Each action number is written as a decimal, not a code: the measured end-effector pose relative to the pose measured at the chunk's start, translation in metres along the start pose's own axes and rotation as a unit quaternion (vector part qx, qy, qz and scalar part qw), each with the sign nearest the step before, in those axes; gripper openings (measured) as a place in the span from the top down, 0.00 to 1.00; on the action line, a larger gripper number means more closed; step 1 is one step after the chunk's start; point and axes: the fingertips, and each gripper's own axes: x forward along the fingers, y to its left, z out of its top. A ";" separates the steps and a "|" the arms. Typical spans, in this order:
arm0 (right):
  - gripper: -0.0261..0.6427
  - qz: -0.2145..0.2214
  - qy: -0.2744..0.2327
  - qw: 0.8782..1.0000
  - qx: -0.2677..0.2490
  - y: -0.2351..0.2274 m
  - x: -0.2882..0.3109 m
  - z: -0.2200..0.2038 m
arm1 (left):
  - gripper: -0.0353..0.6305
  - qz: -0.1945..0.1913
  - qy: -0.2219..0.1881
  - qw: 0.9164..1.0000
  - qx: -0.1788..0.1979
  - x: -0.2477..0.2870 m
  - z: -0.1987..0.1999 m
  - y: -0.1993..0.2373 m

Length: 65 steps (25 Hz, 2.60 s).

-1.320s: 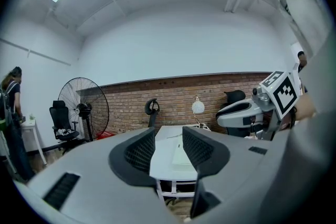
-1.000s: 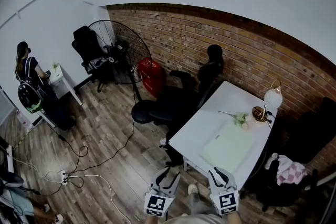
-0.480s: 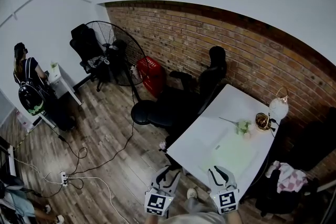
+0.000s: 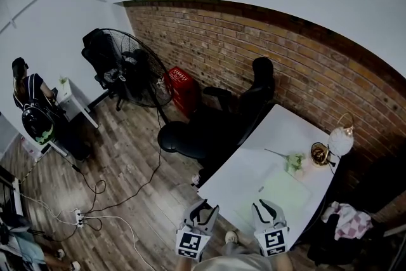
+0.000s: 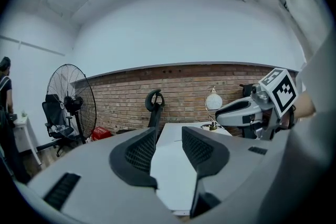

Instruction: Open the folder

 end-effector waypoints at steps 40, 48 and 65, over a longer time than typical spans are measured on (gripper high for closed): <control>0.84 -0.183 0.119 0.971 0.098 -0.044 -0.006 -0.089 | 0.73 -0.243 0.092 0.964 0.049 0.124 -0.068 -0.040; 0.84 -0.226 0.148 0.956 0.109 -0.011 0.006 -0.103 | 0.73 -0.314 0.105 0.942 0.064 0.128 -0.090 -0.034; 0.84 -0.272 0.189 0.935 0.127 0.027 0.026 -0.134 | 0.73 -0.401 0.134 0.902 0.087 0.133 -0.134 -0.038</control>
